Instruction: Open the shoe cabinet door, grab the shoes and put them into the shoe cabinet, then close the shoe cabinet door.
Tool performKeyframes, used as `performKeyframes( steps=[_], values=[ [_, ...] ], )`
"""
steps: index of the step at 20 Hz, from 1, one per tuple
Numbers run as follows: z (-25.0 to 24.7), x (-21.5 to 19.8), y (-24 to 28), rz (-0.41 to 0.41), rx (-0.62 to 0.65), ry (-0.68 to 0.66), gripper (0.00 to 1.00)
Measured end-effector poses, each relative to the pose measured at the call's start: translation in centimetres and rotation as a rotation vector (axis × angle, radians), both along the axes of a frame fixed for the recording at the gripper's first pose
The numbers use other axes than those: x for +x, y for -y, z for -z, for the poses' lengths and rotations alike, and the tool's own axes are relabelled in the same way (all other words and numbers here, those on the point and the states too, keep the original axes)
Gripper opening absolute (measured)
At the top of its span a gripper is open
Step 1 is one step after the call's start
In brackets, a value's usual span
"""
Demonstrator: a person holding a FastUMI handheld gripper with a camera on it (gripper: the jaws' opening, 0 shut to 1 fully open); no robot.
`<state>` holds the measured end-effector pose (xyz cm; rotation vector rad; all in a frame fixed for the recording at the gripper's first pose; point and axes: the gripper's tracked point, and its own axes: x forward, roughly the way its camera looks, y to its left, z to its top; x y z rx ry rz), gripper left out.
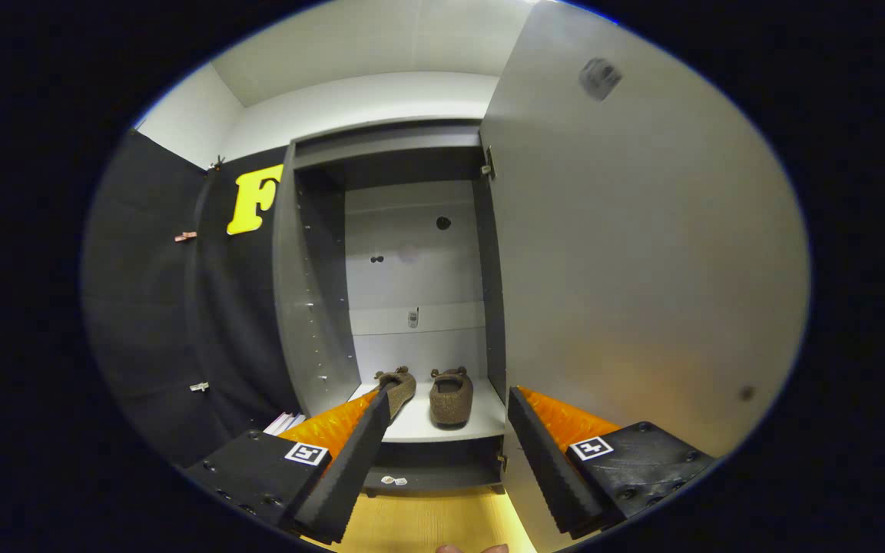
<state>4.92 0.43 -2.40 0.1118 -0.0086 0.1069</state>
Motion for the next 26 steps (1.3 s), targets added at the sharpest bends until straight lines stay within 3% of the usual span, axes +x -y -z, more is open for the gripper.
performKeyframes(
  steps=[6, 11, 14, 18, 22, 26],
  values=[
    [0.9, -9.1, 5.5, -0.008, -0.035, -0.034, 0.98],
    [0.7, -13.3, 13.1, 0.031, -0.096, -0.063, 0.98],
    [0.7, -12.9, 17.7, 0.099, -0.115, -0.068, 0.98],
    [1.5, -9.3, 22.3, 0.187, -0.089, -0.085, 0.98],
    [1.4, -5.9, 23.2, 0.186, -0.062, -0.088, 0.98],
    [1.3, -5.1, 22.6, 0.189, -0.042, -0.088, 0.97]
  ],
)
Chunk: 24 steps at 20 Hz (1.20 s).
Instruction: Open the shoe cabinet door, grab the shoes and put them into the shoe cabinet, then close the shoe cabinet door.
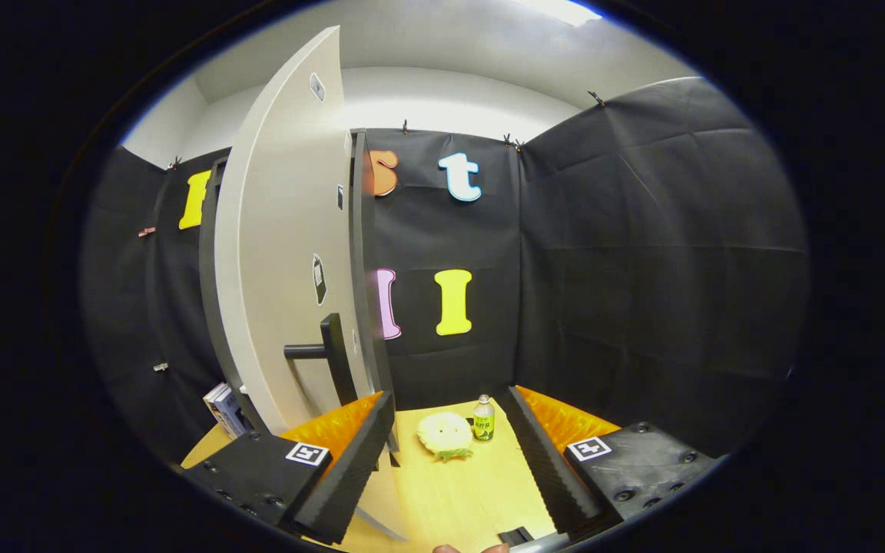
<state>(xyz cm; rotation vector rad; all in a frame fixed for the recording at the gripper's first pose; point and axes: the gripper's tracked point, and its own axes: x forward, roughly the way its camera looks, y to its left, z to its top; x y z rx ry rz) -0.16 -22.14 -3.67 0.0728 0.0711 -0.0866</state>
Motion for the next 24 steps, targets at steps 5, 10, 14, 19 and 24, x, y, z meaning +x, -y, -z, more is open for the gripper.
performKeyframes(
  steps=[5, 10, 14, 19, 24],
  values=[
    [-0.1, -0.6, -2.2, 0.029, -0.002, -0.010, 0.98],
    [-0.1, -1.3, -6.7, 0.021, -0.003, -0.017, 0.98],
    [0.0, -1.4, -10.9, 0.011, -0.006, -0.018, 0.98],
    [0.0, -0.4, -16.8, -0.054, 0.023, -0.020, 0.98],
    [-0.1, 1.8, -22.3, -0.140, 0.056, -0.024, 0.98]
  ],
)
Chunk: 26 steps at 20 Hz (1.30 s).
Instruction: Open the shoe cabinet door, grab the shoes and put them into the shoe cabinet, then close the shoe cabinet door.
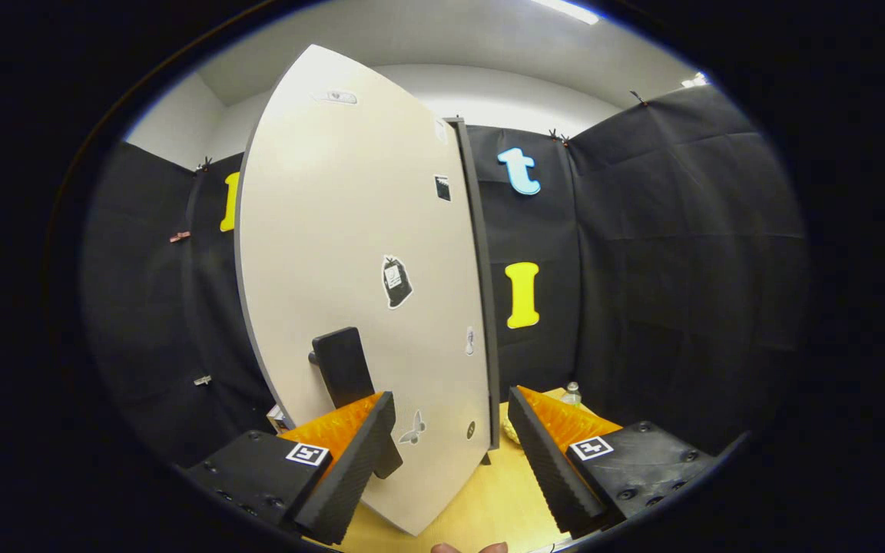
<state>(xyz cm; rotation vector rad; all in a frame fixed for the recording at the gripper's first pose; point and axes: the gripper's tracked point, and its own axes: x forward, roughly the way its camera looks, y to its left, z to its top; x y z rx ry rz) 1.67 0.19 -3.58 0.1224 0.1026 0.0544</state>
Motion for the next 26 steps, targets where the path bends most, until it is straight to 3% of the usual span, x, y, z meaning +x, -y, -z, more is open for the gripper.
performKeyframes(
  steps=[9, 26],
  values=[
    [-0.1, 3.7, -6.1, -0.071, -0.031, 0.020, 0.98],
    [-0.1, 5.0, -4.0, -0.013, -0.070, 0.045, 0.98]
  ],
)
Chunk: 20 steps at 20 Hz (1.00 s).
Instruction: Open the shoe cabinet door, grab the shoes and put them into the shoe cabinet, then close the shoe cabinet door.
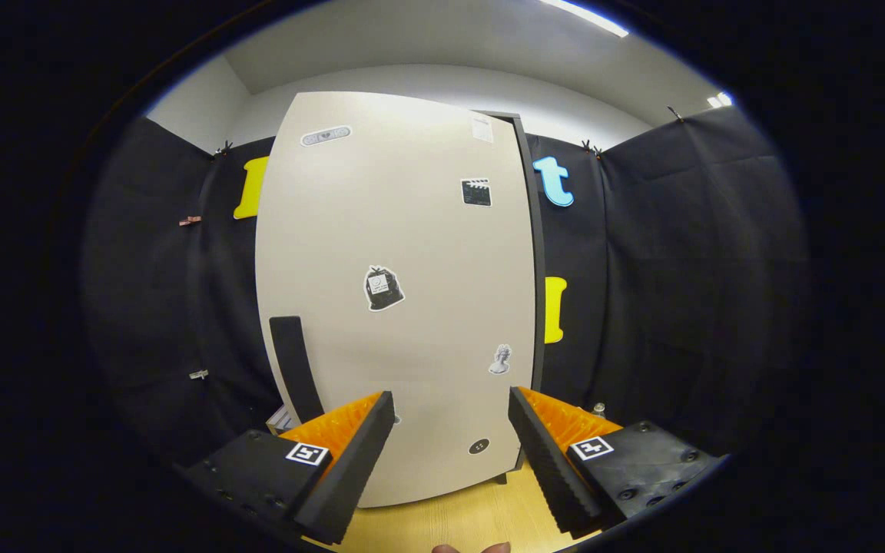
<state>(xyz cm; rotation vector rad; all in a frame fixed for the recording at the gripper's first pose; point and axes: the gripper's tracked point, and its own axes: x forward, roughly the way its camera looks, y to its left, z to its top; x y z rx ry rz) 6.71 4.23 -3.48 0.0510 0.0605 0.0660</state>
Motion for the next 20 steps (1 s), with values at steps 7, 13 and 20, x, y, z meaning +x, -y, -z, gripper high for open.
performKeyframes(
  steps=[7, 13, 20],
  values=[
    [0.04, -0.03, 0.35, 0.006, -0.009, 0.001, 0.98],
    [0.23, -0.24, 0.39, 0.004, 0.002, -0.005, 0.98],
    [0.30, -0.20, 0.68, 0.005, 0.002, -0.004, 0.98]
  ],
)
